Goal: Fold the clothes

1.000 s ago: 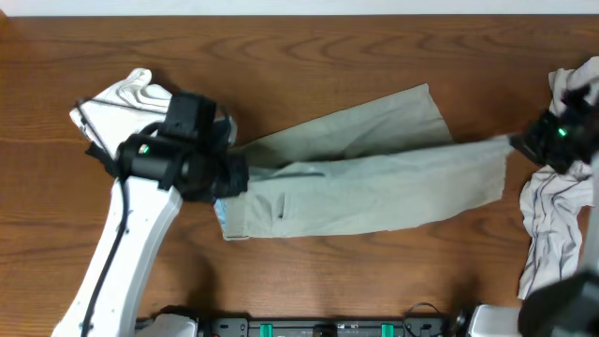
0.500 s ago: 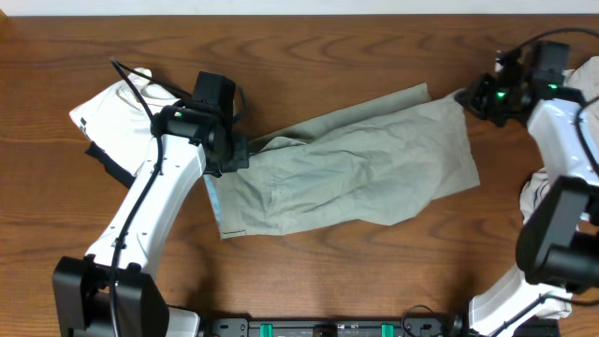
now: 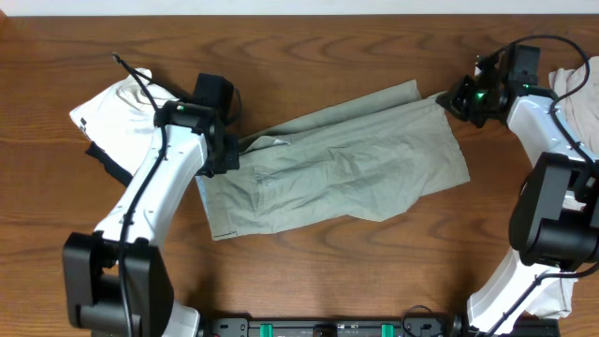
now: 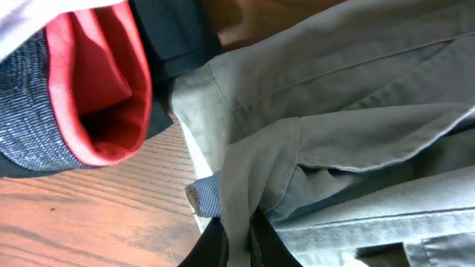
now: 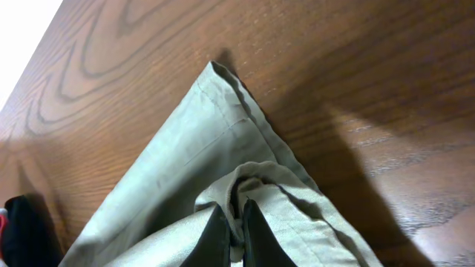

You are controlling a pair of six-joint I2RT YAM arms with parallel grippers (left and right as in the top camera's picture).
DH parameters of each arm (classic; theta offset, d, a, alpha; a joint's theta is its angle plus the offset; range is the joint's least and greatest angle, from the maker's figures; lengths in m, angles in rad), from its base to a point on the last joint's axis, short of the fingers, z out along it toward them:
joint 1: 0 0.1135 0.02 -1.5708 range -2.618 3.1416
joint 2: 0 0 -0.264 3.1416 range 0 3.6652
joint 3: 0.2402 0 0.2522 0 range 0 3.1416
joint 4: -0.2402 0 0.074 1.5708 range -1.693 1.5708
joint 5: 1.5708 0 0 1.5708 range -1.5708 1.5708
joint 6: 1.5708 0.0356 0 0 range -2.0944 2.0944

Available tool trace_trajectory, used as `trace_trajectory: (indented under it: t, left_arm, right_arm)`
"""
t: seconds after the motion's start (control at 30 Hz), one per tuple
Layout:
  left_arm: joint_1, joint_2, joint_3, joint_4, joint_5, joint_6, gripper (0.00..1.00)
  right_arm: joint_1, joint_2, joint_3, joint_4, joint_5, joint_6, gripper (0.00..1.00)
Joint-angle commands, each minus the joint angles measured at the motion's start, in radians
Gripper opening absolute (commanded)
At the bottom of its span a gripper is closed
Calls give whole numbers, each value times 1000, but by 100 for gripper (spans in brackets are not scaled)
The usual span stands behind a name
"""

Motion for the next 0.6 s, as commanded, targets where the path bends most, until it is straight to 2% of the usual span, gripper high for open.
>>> trace_trajectory:
  t: [0.0, 0.07, 0.23, 0.27, 0.33, 0.4, 0.5, 0.57]
  left_arm:
    - [14, 28, 4, -13, -125, -7, 9]
    - [15, 40, 4, -13, -155, -13, 9]
    - [19, 64, 4, -12, -191, -21, 11]
    - [20, 66, 4, -13, -195, -22, 17]
    - [20, 66, 4, -13, -210, -33, 40]
    - [20, 65, 5, -15, -231, -42, 79]
    - [20, 59, 14, -27, -232, -61, 92]
    - [20, 42, 26, -40, -231, -71, 95]
  right_arm:
    - [0, 9, 15, 11, 42, 10, 2]
    - [0, 9, 15, 12, 42, 10, 3]
    - [0, 9, 15, 17, 53, 10, 14]
    - [0, 9, 15, 17, 53, 10, 26]
    - [0, 9, 15, 17, 53, 10, 49]
    - [-2, 9, 15, 16, 52, 9, 60]
    - [-14, 9, 15, 10, 48, 9, 61]
    - [-23, 8, 15, -10, 43, 3, 61]
